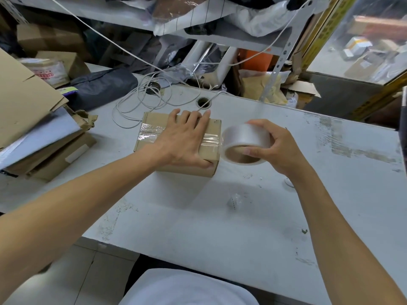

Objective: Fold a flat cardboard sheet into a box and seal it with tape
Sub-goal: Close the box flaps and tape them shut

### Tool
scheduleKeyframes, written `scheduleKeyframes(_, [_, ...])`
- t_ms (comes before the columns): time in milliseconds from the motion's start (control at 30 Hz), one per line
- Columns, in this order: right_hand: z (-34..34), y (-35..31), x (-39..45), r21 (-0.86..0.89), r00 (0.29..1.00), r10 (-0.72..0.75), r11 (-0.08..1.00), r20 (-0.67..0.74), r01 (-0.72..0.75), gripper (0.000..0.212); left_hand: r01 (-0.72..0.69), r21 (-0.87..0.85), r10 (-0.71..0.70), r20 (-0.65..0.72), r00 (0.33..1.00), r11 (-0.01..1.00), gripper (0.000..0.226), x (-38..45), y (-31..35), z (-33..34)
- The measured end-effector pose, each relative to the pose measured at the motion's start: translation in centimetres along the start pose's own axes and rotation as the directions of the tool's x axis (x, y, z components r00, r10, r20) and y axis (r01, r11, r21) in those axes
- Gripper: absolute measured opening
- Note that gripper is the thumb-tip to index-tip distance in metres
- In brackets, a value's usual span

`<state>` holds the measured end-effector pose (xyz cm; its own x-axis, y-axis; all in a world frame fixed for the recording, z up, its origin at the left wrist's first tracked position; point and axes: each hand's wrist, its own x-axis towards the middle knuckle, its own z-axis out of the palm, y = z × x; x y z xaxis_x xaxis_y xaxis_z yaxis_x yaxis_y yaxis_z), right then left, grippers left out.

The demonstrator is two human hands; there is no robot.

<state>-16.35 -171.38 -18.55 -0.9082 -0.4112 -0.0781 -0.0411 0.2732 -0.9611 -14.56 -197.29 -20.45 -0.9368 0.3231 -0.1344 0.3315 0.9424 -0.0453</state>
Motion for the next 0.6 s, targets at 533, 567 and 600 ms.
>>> scheduleKeyframes(533, [0.5,5.4,-0.7,-0.038,1.000,0.024,0.999,0.017,-0.023,0.052,-0.038,0.004,0.038,-0.021,0.999,0.999,0.127,0.4,-0.1,0.5])
scheduleKeyframes(567, [0.8,5.7,-0.7,-0.031,1.000,0.021,0.999,0.015,-0.020,0.051,-0.039,0.002,0.039,-0.020,0.999,0.999,0.127,0.4,-0.1,0.5])
scheduleKeyframes(600, [1.2,5.9,-0.6,-0.024,1.000,0.017,1.000,0.013,-0.017,0.050,-0.040,-0.002,0.040,-0.009,0.999,0.999,0.126,0.3,-0.2,0.4])
